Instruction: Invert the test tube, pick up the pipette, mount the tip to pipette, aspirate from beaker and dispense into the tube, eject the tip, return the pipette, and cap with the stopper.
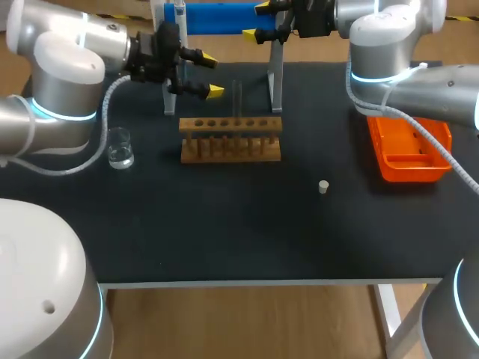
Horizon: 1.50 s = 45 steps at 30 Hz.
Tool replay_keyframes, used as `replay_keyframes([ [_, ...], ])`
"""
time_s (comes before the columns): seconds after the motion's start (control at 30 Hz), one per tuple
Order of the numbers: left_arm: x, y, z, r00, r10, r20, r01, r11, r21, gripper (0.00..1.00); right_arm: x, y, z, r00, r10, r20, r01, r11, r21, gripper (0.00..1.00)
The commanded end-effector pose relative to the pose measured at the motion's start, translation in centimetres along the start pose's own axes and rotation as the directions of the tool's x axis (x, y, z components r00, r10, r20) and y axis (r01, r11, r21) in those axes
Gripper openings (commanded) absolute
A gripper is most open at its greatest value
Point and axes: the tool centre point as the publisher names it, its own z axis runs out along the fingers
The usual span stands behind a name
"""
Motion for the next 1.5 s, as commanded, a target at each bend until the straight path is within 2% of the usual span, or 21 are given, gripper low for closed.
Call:
replay_keyframes([
  [0.03,-0.6,0.0,1.1,1.000,0.002,-0.021,-0.002,1.000,-0.010,1.00,0.0,0.0,-0.1,1.000,0.000,-0.002,0.000,1.000,0.003,1.00],
  [0.3,-0.5,0.4,2.8,1.000,-0.010,0.004,0.010,0.999,-0.036,1.00,0.0,0.0,-0.1,1.000,0.000,-0.002,0.000,1.000,0.003,1.00],
  [0.67,-0.9,0.8,5.4,1.000,-0.007,-0.013,0.006,0.997,-0.071,1.00,0.0,0.0,-0.1,1.000,0.000,-0.002,0.000,1.000,0.003,1.00],
  [1.13,-0.5,2.2,6.8,0.999,-0.029,0.026,0.032,0.995,-0.099,1.00,0.0,0.0,-0.1,1.000,0.000,-0.002,0.000,1.000,0.003,1.00],
  [1.5,-0.2,3.3,8.0,0.999,-0.037,0.011,0.038,0.990,-0.134,1.00,0.0,0.0,-0.1,1.000,0.000,-0.002,0.000,1.000,0.003,1.00],
])
